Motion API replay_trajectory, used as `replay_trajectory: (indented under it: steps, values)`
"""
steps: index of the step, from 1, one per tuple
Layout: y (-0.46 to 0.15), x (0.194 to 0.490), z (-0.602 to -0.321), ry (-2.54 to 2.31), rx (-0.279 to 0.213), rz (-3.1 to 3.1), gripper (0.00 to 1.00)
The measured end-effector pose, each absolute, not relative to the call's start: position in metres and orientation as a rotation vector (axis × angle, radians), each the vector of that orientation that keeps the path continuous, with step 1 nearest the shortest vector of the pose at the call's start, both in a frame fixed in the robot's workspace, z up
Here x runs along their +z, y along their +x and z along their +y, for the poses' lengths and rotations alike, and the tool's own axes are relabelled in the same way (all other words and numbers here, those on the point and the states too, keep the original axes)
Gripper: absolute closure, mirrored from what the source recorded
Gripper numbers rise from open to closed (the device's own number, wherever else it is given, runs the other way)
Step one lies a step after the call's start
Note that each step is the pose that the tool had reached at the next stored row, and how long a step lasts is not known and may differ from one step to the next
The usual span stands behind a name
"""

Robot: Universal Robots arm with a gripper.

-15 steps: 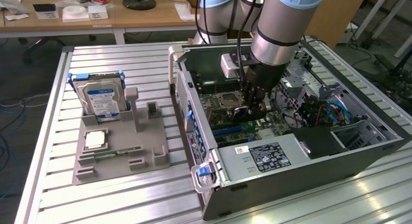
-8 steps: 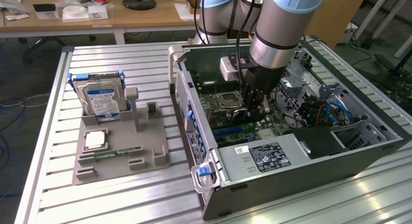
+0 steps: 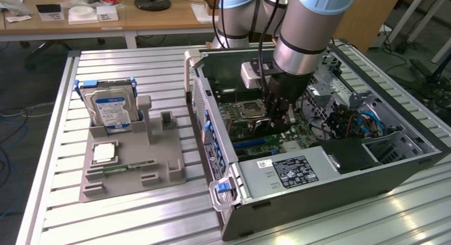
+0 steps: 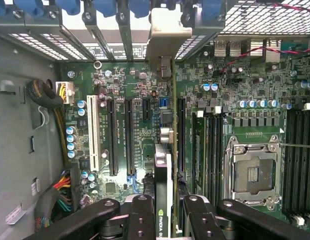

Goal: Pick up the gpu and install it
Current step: 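Insert the gpu into the slot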

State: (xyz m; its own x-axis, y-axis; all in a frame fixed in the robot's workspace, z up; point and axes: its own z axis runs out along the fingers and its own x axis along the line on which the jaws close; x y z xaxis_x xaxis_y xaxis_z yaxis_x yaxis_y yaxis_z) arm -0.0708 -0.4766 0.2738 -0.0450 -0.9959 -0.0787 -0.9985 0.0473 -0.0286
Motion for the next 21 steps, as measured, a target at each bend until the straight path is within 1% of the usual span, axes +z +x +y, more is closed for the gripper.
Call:
replay_trajectory:
  steps: [5, 21]
  values:
    - [-0.0689, 0.2739, -0.4766, -2.12, 0.06, 2.221, 0.73]
    - [-0.0723, 0.2683, -0.4765, -2.12, 0.06, 2.221, 0.73]
